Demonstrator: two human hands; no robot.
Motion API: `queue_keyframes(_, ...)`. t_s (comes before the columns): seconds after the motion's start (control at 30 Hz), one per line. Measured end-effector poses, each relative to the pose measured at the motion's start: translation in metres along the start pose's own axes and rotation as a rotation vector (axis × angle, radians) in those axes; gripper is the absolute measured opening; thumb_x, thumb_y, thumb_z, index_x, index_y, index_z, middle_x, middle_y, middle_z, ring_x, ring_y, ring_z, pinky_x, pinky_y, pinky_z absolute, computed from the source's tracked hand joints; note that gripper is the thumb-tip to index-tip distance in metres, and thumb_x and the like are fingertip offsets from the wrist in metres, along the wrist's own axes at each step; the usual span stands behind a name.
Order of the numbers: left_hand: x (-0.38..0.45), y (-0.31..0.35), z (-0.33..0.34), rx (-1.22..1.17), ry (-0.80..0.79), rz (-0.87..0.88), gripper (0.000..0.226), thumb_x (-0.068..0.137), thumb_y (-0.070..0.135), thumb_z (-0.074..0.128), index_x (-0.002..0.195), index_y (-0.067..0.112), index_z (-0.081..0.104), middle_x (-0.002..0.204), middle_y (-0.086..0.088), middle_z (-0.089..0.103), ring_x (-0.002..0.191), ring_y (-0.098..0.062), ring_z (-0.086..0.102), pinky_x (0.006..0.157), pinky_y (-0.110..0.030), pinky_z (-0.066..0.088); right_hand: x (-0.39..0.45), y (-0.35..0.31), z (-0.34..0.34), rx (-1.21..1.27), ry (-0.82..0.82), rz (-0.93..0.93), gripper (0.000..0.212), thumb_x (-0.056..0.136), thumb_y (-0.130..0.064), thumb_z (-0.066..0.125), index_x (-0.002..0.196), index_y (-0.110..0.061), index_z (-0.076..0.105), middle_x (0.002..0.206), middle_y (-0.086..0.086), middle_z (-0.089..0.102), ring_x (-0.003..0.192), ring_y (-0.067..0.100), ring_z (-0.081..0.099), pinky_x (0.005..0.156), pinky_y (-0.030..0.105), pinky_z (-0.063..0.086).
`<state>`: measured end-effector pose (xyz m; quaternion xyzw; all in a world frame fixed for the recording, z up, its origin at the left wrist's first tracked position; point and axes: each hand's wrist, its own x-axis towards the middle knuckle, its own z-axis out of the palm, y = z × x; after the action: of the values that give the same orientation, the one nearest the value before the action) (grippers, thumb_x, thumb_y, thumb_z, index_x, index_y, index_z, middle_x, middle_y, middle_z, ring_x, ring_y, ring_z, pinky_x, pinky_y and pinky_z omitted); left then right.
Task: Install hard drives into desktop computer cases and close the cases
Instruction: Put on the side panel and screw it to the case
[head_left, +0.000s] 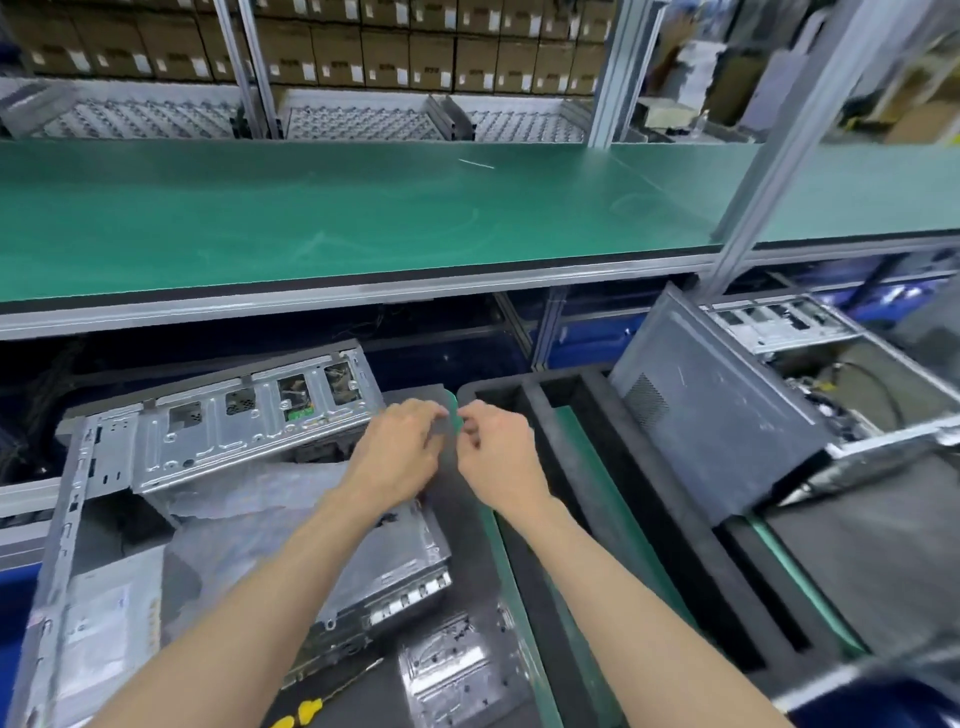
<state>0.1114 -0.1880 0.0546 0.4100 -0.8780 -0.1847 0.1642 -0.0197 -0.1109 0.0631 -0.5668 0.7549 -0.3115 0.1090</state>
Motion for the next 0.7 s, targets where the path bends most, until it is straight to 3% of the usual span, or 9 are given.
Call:
queue_keyframes(0.13,0.028,0.046,0.045,0.082,-0.198,0.056,0.048,0.099,0.028,0.054,0.146,0.022,0.047,0.156,-0.001,0.043,0.138,-0.026,0.042,0.111,-0.042,0.037,0.000,0.072,-0.047,-0.158,0.003,0.186,0.043,0.094,-0.014,0.058,0.137,-0.011,0.055,0.137,0.006,0.051,0.124,0.025,0.050,0.103,0.037,0.042)
queue_keyframes(0.27,0.050,0.093,0.082,0.034,-0.272,0.088,0.054,0.098,0.029,0.055,0.150,0.022,0.041,0.162,-0.001,0.032,0.144,-0.026,0.036,0.114,-0.044,0.034,0.001,0.133,-0.095,-0.332,0.021,0.347,0.054,0.093,-0.016,0.056,0.145,-0.010,0.044,0.158,0.009,0.028,0.140,0.030,0.031,0.110,0.043,0.033)
queue_keyframes(0.47,0.087,0.157,0.124,-0.044,-0.344,0.124,0.056,0.099,0.027,0.055,0.152,0.020,0.039,0.163,-0.002,0.028,0.146,-0.024,0.031,0.112,-0.041,0.033,0.010,0.200,-0.143,-0.546,0.105,0.442,0.064,0.089,-0.023,0.057,0.147,-0.009,0.036,0.165,0.019,0.010,0.152,0.035,0.006,0.120,0.050,0.013)
queue_keyframes(0.6,0.109,0.184,0.139,-0.085,-0.344,0.101,0.056,0.098,0.027,0.057,0.150,0.020,0.040,0.159,-0.004,0.035,0.144,-0.025,0.035,0.113,-0.037,0.031,0.024,0.232,-0.168,-0.667,0.113,0.542,0.088,0.088,-0.037,0.060,0.156,-0.007,0.014,0.164,0.026,-0.002,0.151,0.044,-0.005,0.121,0.056,0.006)
queue_keyframes(0.67,0.116,0.193,0.142,-0.100,-0.347,0.083,0.055,0.097,0.027,0.058,0.149,0.021,0.042,0.156,-0.005,0.038,0.140,-0.025,0.040,0.111,-0.038,0.034,0.032,0.245,-0.181,-0.699,0.082,0.622,0.099,0.088,-0.043,0.062,0.157,-0.005,0.003,0.163,0.027,0.003,0.151,0.044,0.001,0.120,0.057,0.009)
queue_keyframes(0.7,0.119,0.196,0.144,-0.111,-0.345,0.072,0.055,0.097,0.028,0.059,0.149,0.022,0.043,0.155,-0.005,0.040,0.137,-0.025,0.043,0.110,-0.039,0.036,0.036,0.249,-0.187,-0.697,0.082,0.648,0.099,0.088,-0.043,0.064,0.156,-0.002,0.005,0.161,0.027,0.014,0.150,0.043,0.012,0.118,0.057,0.016)
